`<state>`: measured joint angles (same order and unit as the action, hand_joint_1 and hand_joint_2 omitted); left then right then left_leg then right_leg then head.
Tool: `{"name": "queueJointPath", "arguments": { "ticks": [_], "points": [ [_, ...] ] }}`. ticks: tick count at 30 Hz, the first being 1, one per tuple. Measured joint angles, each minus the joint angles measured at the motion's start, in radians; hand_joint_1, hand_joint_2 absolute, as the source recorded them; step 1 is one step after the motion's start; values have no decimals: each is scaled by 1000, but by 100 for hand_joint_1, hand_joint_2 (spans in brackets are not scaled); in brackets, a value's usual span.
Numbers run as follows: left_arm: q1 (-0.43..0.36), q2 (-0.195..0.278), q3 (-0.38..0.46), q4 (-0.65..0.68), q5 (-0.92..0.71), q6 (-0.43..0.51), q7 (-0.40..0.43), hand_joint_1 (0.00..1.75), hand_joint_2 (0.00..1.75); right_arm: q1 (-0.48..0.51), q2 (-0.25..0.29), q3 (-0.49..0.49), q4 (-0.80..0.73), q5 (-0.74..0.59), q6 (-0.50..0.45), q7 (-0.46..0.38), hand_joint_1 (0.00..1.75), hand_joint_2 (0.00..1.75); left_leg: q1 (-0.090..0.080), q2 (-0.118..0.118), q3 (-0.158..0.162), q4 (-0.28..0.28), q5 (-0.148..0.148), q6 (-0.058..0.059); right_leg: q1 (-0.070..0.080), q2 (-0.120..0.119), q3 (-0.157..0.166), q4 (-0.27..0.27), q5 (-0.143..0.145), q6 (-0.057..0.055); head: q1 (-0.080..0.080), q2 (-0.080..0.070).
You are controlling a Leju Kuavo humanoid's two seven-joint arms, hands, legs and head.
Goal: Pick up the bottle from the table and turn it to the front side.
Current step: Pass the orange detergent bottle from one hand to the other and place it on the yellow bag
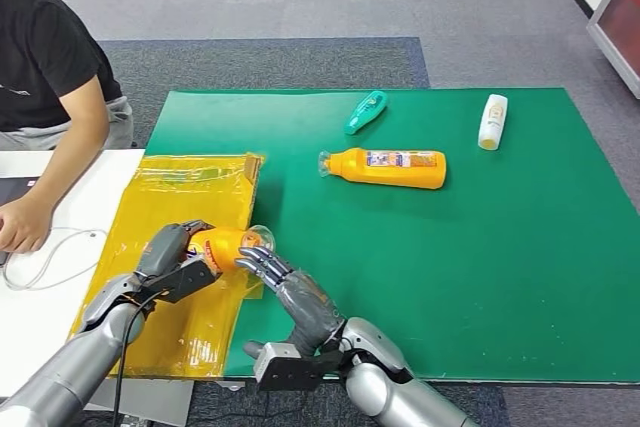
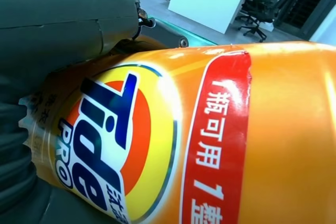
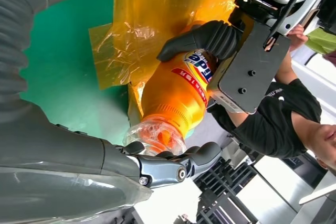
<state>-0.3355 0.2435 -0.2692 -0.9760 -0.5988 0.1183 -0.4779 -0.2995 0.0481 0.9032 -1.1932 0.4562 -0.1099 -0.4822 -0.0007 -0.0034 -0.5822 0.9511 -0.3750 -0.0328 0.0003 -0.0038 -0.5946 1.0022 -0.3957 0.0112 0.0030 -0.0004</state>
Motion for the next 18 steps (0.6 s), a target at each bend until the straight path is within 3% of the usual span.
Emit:
{"name": "queueJointPath", "arguments": {
  "ticks": [9,18],
  "points": [
    [-5,2,-3,6,14,-19,-6,175,175,0,0,1,2,-5,2,-3,0,175,0,0,1,0,-1,0,0,0,2,0,-1,0,0,0],
    [-52,3,20,20,167,-189,66,175,175,-6,0,8,12,-13,-2,-15,0,175,-1,-2,15,-1,-7,2,-1,-1,16,0,-8,3,0,0]
  ]
}}
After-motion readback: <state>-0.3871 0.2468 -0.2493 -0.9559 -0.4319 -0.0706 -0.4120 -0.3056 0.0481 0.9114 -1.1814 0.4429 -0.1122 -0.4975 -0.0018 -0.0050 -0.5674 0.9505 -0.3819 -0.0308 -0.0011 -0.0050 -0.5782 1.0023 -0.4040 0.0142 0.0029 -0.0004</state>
